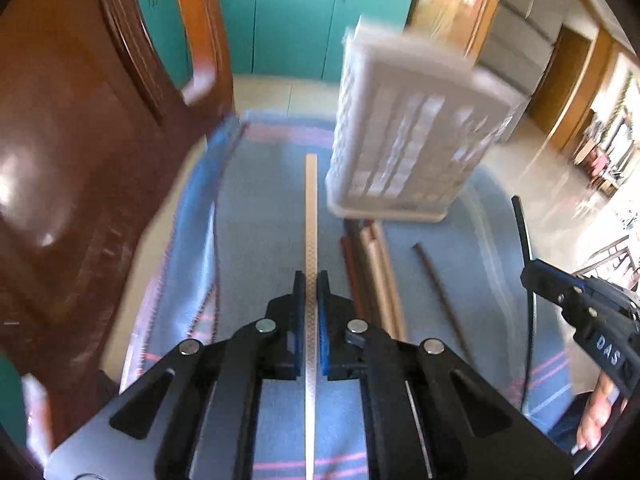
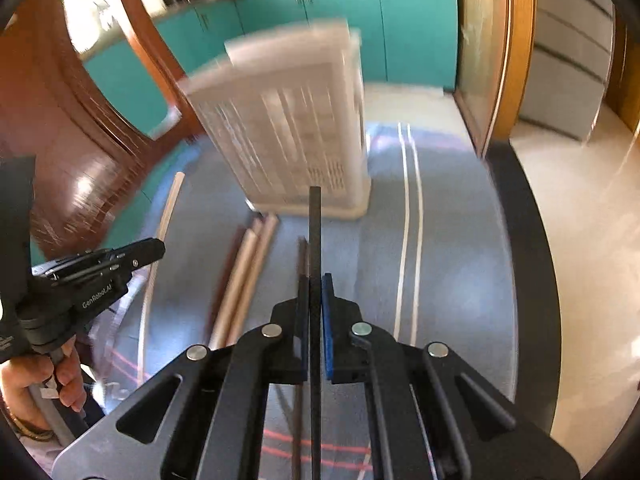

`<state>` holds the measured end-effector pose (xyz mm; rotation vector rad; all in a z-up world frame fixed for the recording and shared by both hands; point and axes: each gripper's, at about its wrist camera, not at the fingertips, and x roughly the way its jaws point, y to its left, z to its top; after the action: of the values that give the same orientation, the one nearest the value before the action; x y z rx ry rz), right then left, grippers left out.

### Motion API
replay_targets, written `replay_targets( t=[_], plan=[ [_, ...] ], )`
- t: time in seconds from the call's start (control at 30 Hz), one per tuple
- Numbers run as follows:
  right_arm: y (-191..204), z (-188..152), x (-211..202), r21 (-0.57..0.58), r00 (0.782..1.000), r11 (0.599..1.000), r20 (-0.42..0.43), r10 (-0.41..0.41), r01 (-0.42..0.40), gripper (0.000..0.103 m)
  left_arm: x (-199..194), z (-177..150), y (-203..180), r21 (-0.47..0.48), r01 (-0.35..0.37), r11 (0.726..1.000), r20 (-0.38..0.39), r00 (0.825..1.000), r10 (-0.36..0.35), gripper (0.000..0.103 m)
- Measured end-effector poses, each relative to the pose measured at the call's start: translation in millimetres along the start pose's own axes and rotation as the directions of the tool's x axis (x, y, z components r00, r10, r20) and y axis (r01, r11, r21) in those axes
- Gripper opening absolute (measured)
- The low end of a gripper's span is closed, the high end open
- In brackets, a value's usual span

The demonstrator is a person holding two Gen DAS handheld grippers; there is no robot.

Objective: Organize utensils
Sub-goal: 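Lift both chopsticks over the white holder and open both tools to drop them in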

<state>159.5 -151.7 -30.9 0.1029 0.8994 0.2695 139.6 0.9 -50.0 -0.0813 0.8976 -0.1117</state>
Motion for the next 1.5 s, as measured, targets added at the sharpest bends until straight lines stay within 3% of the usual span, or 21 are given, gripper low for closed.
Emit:
replay_targets(
  t=[0.2,0.33,0.47,0.53,0.63,0.7,0.8,0.9,0.97,1.1,1.27,1.3,1.37,1.43,1.5],
  plan=[
    [2.4,14.2,-74.5,-0.011,0.984,0.997,0.166,0.072,-0.071,0.006,-81.7,16.7,-4.4,0.031,0.091,0.995,0.172,0.98,-0.095,0.007],
    [0.6,38.2,-116.8,-0.001,0.952,0.991,0.277,0.131,-0.136,0.006,-129.8,54.6,2.9,0.025,0.116,0.993,0.316,0.941,-0.118,0.007],
    [3.1,78.1,-141.9,0.0,0.909,0.989,0.395,0.135,-0.147,0.006,-150.3,100.8,12.0,-0.015,0.136,0.991,0.438,0.891,-0.116,0.007],
    [2.8,101.0,-150.8,0.003,0.874,0.986,0.464,0.146,-0.167,0.006,-155.8,116.7,15.0,-0.043,0.173,0.984,0.481,0.867,-0.132,0.007],
    [-0.2,126.0,-156.9,0.025,0.818,0.986,0.562,0.121,-0.162,0.006,-153.6,140.7,24.4,-0.098,0.232,0.968,0.56,0.817,-0.139,0.007],
    [-3.4,135.5,-153.1,0.051,0.787,0.991,0.614,0.067,-0.125,0.006,-140.1,150.5,28.3,-0.129,0.234,0.964,0.583,0.804,-0.117,0.007],
    [-12.8,143.7,-126.4,0.085,0.773,0.994,0.635,0.001,-0.072,0.006,-109.9,155.5,31.9,-0.169,0.235,0.957,0.576,0.812,-0.098,0.007],
    [-26.1,141.1,-86.3,0.104,0.809,0.993,0.588,-0.019,-0.053,0.007,-72.8,157.8,28.3,-0.183,0.243,0.953,0.547,0.83,-0.107,0.007],
    [-33.8,136.8,-60.9,0.114,0.838,0.993,0.544,-0.034,-0.033,0.007,-45.8,159.7,21.7,-0.18,0.202,0.963,0.498,0.863,-0.088,0.007],
    [-39.1,123.7,-35.4,0.096,0.871,0.995,0.49,-0.033,-0.016,0.006,-15.9,159.5,12.7,-0.166,0.192,0.967,0.439,0.893,-0.102,0.007],
    [-35.5,110.2,-30.1,0.071,0.891,0.997,0.454,-0.023,-0.011,0.009,-9.9,151.2,5.9,-0.135,0.169,0.976,0.427,0.899,-0.097,0.007],
    [-35.7,107.3,-33.5,0.066,0.89,0.998,0.456,-0.018,-0.013,0.012,-11.1,148.2,4.7,-0.126,0.168,0.978,0.432,0.896,-0.099,0.011],
    [-36.2,100.1,-43.9,0.054,0.886,0.998,0.464,-0.013,-0.014,0.03,-14.9,146.8,3.6,-0.108,0.169,0.98,0.438,0.893,-0.105,0.013],
    [-37.8,89.4,-57.3,0.047,0.877,0.999,0.48,-0.001,-0.025,0.037,-22.7,135.9,2.1,-0.077,0.159,0.984,0.449,0.887,-0.108,0.013],
    [-46.2,73.6,-70.0,0.034,0.867,0.998,0.498,0.033,-0.058,0.037,-37.2,121.9,0.5,-0.03,0.165,0.986,0.476,0.87,-0.131,0.013]
  ],
)
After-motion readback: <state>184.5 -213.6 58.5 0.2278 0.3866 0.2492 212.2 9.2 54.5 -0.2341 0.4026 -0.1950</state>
